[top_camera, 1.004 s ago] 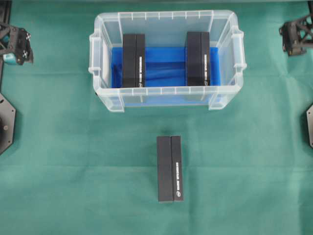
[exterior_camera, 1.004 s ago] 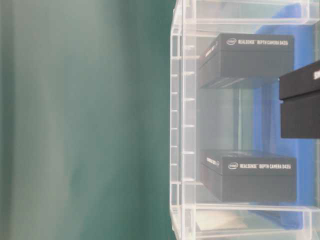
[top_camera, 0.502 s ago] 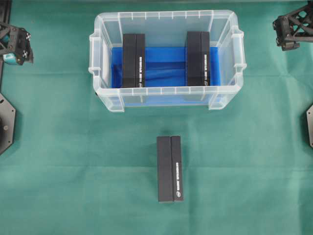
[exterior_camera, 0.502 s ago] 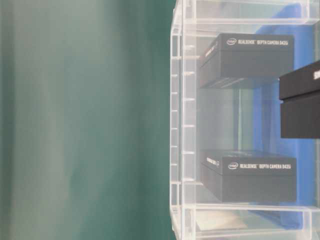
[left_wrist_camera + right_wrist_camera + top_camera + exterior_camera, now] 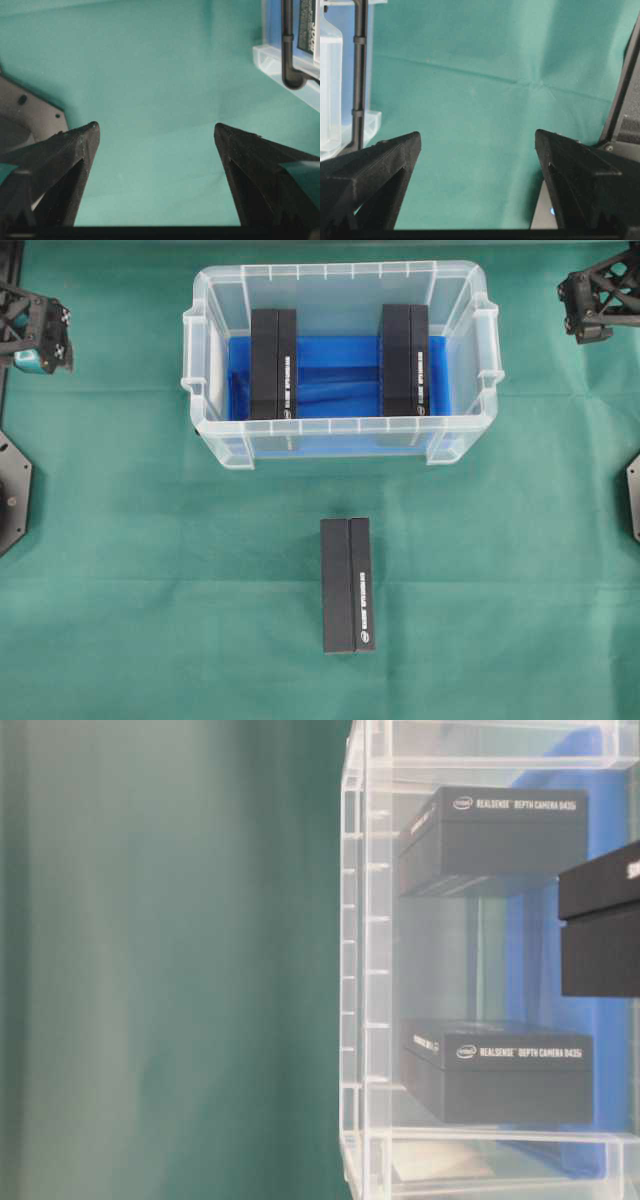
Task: Take out the box from the case.
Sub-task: 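Move the left gripper over the left black box in the case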
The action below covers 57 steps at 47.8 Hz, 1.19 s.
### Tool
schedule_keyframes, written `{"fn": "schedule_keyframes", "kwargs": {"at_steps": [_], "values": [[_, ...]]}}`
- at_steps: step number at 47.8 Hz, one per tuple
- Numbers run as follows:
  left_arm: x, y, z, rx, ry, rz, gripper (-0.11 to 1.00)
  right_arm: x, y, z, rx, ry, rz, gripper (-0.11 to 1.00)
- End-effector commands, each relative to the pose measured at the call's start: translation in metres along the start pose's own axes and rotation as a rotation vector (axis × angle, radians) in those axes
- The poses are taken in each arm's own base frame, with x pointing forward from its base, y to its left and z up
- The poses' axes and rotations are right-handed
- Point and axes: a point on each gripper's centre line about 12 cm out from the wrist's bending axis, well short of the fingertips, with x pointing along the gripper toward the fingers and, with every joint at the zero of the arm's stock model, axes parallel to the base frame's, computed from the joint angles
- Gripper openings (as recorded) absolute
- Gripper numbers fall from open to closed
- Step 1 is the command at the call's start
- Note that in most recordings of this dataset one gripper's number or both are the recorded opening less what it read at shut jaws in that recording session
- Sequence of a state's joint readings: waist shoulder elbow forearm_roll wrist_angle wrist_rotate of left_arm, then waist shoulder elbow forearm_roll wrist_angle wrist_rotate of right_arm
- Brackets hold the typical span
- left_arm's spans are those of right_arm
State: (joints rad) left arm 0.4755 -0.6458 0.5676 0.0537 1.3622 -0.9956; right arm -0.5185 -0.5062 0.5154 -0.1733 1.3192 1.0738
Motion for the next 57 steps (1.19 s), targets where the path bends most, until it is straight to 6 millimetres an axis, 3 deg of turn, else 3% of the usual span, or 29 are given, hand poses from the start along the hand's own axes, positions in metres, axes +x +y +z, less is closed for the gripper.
{"fn": "schedule_keyframes", "kwargs": {"at_steps": [1, 16, 42, 57], "values": [[-0.008, -0.005, 0.005, -0.002, -0.020, -0.023, 0.95, -0.006, 0.001, 0.002, 0.002, -0.012, 0.022, 0.93], [-0.001, -0.036, 0.016, 0.023, -0.021, -0.052, 0.95, -0.006, 0.001, 0.002, -0.001, -0.015, 0.028, 0.93], [0.000, -0.130, 0.041, -0.001, -0.022, -0.109, 0.95, -0.004, 0.004, 0.004, -0.001, -0.033, 0.054, 0.93], [0.007, -0.183, 0.042, 0.030, -0.013, -0.137, 0.95, -0.004, 0.006, 0.005, -0.006, -0.042, 0.071, 0.93]]}}
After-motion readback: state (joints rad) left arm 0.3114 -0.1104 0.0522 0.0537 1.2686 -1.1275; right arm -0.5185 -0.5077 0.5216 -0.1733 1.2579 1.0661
